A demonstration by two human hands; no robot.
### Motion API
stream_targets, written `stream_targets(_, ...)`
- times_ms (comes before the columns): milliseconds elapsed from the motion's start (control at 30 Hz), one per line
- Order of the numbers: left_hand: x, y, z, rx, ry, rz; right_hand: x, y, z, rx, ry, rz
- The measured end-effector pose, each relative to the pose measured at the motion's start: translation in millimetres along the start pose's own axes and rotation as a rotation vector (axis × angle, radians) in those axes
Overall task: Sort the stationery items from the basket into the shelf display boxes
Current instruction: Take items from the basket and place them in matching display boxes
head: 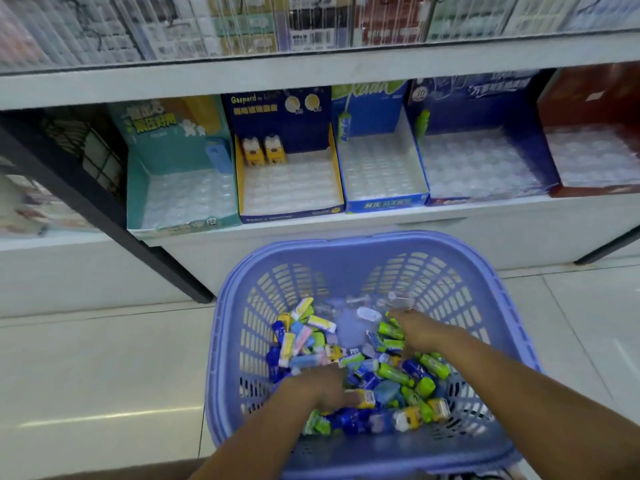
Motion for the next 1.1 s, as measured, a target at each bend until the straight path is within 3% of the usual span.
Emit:
stream_targets(267, 8.0, -4.7, 0.6, -0.098, 0.001, 0.028, 34.5, 18.8, -2.0, -0.125, -0.082, -0.043)
stream_targets(433, 21.7, -62.4, -7.7, -0.281, -0.001, -0.314, 44.7, 31.6, 6.4, -0.033, -0.129, 0.108)
stream_targets(533, 42.2, -81.6, -13.8, -0.384, -0.058, -0.400, 45.8, 33.0, 9.4, -0.049, -0.154, 0.099)
stream_targets(667, 76.8, -84.2, -25.6, -0.410, -0.116, -0.336, 46.9, 35.3, 7.3, 0.013, -0.150, 0.098)
stream_targets(833, 88.0, -77.7, -34.1, -0.279, -0.016, -0.174, 47.7, 31.3, 5.3, -0.044, -0.176, 0.003)
stream_targets(967, 83.2, -70.1, -18.1, -0.222, -0.036, -0.202, 46.2, 23.1, 23.0, -0.069, -0.224, -0.061)
stream_targets(1100, 80.9, -67.4, -12.0, -0.121, -0.046, -0.255, 39.9, 12.5, 27.9, 0.066, -0.158, -0.037)
Point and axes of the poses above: each hand's wrist, its own x-axis towards the middle knuckle, its own y-axis out of the palm, z = x × y, the point moved 10 cm from there along x, towards the middle knuckle, and after that the axes turned 6 degrees about z, right-handed, at the moved point
